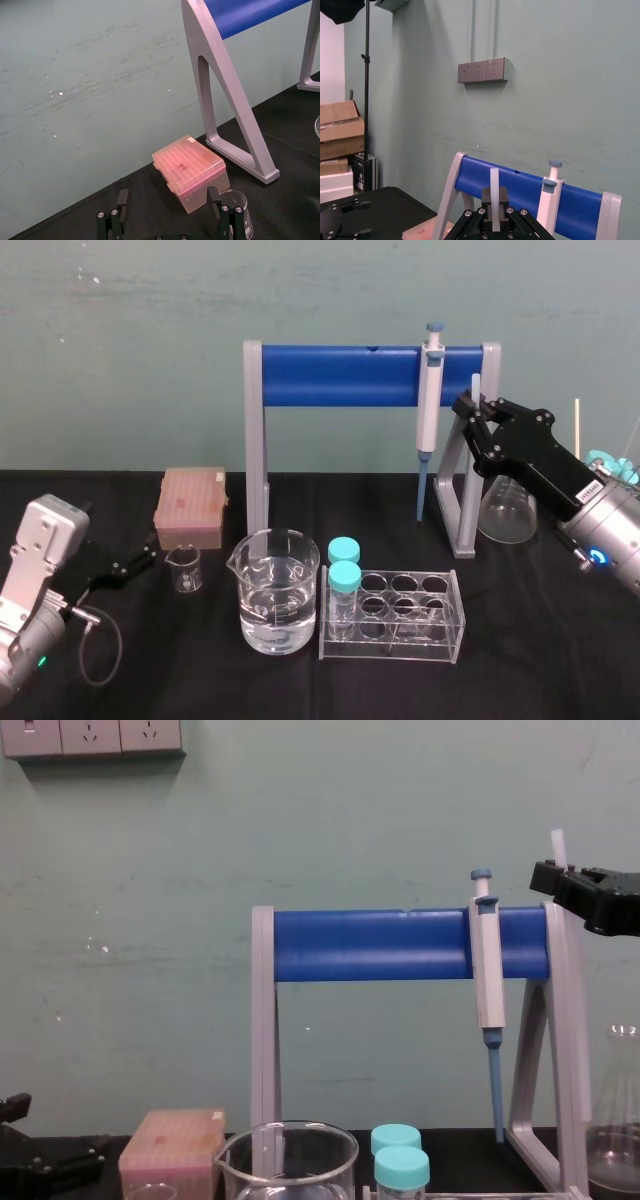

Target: Pick up the stirring rod with one hand, then place it down.

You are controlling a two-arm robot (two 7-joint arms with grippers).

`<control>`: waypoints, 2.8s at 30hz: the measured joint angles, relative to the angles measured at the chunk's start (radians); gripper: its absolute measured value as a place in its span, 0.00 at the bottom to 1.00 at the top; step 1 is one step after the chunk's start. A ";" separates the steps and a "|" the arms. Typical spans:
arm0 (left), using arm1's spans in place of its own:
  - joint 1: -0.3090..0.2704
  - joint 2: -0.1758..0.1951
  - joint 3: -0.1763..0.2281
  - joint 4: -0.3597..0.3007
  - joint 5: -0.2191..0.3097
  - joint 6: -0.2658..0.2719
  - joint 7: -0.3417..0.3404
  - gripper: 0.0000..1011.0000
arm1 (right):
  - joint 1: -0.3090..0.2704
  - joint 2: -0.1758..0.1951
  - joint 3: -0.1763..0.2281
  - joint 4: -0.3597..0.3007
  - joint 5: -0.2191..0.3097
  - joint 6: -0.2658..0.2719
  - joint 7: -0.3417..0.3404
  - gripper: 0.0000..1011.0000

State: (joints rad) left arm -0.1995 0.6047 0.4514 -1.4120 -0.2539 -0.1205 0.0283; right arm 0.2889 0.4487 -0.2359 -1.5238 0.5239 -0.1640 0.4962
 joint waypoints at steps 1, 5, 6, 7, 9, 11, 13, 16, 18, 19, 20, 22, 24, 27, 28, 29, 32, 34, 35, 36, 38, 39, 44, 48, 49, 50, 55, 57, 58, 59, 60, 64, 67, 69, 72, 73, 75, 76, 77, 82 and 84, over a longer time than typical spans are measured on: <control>0.000 0.000 0.000 0.000 0.000 0.000 0.000 0.99 | 0.000 0.000 0.000 0.000 0.000 0.000 0.000 0.07; 0.000 0.000 0.000 0.000 0.000 0.000 0.000 0.99 | 0.000 -0.001 0.000 -0.001 0.000 0.002 0.003 0.07; 0.000 0.000 0.000 0.000 0.000 0.000 0.000 0.99 | 0.000 -0.002 0.000 -0.001 0.000 0.002 0.004 0.07; 0.000 0.000 0.000 0.000 0.000 0.000 0.000 0.99 | 0.000 -0.002 0.000 -0.001 0.000 0.003 0.004 0.07; 0.000 0.000 0.000 0.000 0.000 0.000 0.000 0.99 | 0.001 -0.002 0.000 0.000 0.001 0.003 0.005 0.07; 0.000 0.000 0.000 0.000 0.000 0.000 0.000 0.99 | 0.001 -0.002 0.000 0.000 0.001 0.003 0.006 0.07; 0.000 0.000 0.000 0.000 0.000 0.000 0.000 0.99 | 0.002 -0.002 -0.001 0.002 0.001 0.004 0.006 0.07; 0.000 0.000 0.000 0.000 0.000 0.000 0.000 0.99 | 0.004 -0.004 -0.002 0.004 0.001 0.004 0.006 0.07; 0.000 0.000 0.000 0.000 0.000 0.000 0.000 0.99 | 0.005 -0.004 -0.003 0.007 0.000 0.004 0.007 0.07; 0.000 0.000 0.000 0.000 0.000 0.000 0.000 0.99 | 0.006 -0.004 -0.003 0.007 0.000 0.004 0.007 0.07; 0.000 0.000 0.000 0.000 0.000 0.000 0.000 0.99 | 0.007 -0.004 -0.004 0.008 0.000 0.004 0.007 0.07; 0.000 0.000 0.000 0.000 0.000 0.000 0.000 0.99 | 0.008 -0.005 -0.004 0.010 0.000 0.004 0.009 0.07; 0.000 0.000 0.000 0.000 0.000 0.000 0.000 0.99 | 0.010 -0.005 -0.005 0.012 0.000 0.003 0.009 0.07; 0.000 0.000 0.000 0.000 0.000 0.000 0.000 0.99 | 0.012 -0.006 -0.006 0.016 -0.001 0.002 0.010 0.07; 0.000 0.000 0.000 0.000 0.000 0.000 0.000 0.99 | 0.012 -0.006 -0.006 0.016 -0.001 0.002 0.010 0.07; 0.000 0.000 0.000 0.000 0.000 0.000 0.000 0.99 | 0.013 -0.007 -0.006 0.019 -0.002 0.002 0.010 0.07; 0.000 0.000 0.000 0.000 0.000 0.000 0.000 0.99 | 0.014 -0.006 -0.006 0.021 -0.002 0.001 0.012 0.07; 0.000 0.000 0.000 0.000 0.000 0.000 0.000 0.99 | 0.016 -0.007 -0.007 0.024 -0.002 0.001 0.013 0.07; 0.000 0.000 0.000 0.000 0.000 0.000 0.000 0.99 | 0.016 -0.007 -0.007 0.025 -0.002 0.001 0.013 0.07; 0.000 0.000 0.000 0.000 0.000 0.000 0.000 0.99 | 0.017 -0.007 -0.007 0.026 -0.002 0.000 0.014 0.07; 0.000 0.000 0.000 0.000 0.000 0.000 0.000 0.99 | 0.018 -0.007 -0.007 0.028 -0.002 -0.001 0.014 0.07; 0.000 0.000 0.000 0.000 0.000 0.000 0.000 0.99 | 0.018 -0.007 -0.007 0.029 -0.002 -0.001 0.014 0.07; 0.000 0.000 0.000 0.000 0.000 0.000 0.000 0.99 | 0.021 -0.008 -0.009 0.035 -0.002 -0.002 0.016 0.07; 0.000 0.000 0.000 0.000 0.000 0.000 0.000 0.99 | 0.024 -0.009 -0.010 0.038 -0.002 -0.002 0.017 0.07; 0.000 0.000 0.000 0.000 0.000 0.000 0.000 0.99 | 0.024 -0.009 -0.010 0.039 -0.002 -0.002 0.017 0.07; 0.000 0.000 0.000 0.000 0.000 0.000 0.000 0.99 | 0.025 -0.009 -0.010 0.040 -0.002 -0.002 0.018 0.07; 0.000 0.000 0.000 0.000 0.000 0.000 0.000 0.99 | 0.026 -0.010 -0.012 0.041 -0.002 -0.002 0.018 0.07; 0.000 0.000 0.000 0.000 0.000 0.000 0.000 0.99 | 0.026 -0.010 -0.012 0.041 -0.003 -0.002 0.018 0.07; 0.000 0.000 0.000 0.000 0.000 0.000 0.000 0.99 | 0.026 -0.010 -0.012 0.041 -0.003 -0.002 0.018 0.07; 0.000 0.000 0.000 0.000 0.000 0.000 0.000 0.99 | 0.026 -0.010 -0.012 0.042 -0.003 -0.002 0.018 0.07; 0.000 0.000 0.000 0.000 0.000 0.000 0.000 0.99 | 0.026 -0.010 -0.012 0.042 -0.003 -0.002 0.018 0.07; 0.000 0.000 0.000 0.000 0.000 0.000 0.000 0.99 | 0.026 -0.010 -0.013 0.042 -0.003 -0.002 0.018 0.07; 0.000 0.000 0.000 0.000 0.000 0.000 0.000 0.99 | 0.025 -0.010 -0.014 0.041 -0.001 0.001 0.020 0.07; 0.000 0.000 0.000 0.000 0.000 0.000 0.000 0.99 | 0.024 -0.008 -0.016 0.040 0.003 0.003 0.026 0.07; 0.000 0.000 0.000 0.000 0.000 0.000 0.000 0.99 | 0.018 -0.002 -0.027 0.029 0.019 0.015 0.052 0.07; 0.000 0.000 0.000 0.000 0.000 0.000 0.000 0.99 | 0.013 0.003 -0.035 0.021 0.028 0.020 0.067 0.07; 0.000 0.000 0.000 0.000 0.000 0.000 0.000 0.99 | 0.005 0.010 -0.050 0.008 0.042 0.026 0.092 0.07; 0.000 0.000 0.000 0.000 0.000 0.000 0.000 0.99 | 0.003 0.012 -0.055 0.004 0.049 0.028 0.101 0.07; 0.000 0.000 0.000 0.000 0.000 0.000 0.000 0.99 | 0.001 0.015 -0.060 0.000 0.054 0.030 0.109 0.07; 0.000 0.000 0.000 0.000 0.000 0.000 0.000 0.99 | -0.006 0.025 -0.090 -0.006 0.080 0.036 0.146 0.07; 0.000 0.000 0.000 0.000 0.000 0.000 0.000 0.99 | -0.005 0.025 -0.098 0.002 0.083 0.037 0.149 0.07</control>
State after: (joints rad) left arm -0.1995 0.6047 0.4514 -1.4120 -0.2539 -0.1205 0.0283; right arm 0.2837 0.4740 -0.3342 -1.5217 0.6065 -0.1271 0.6456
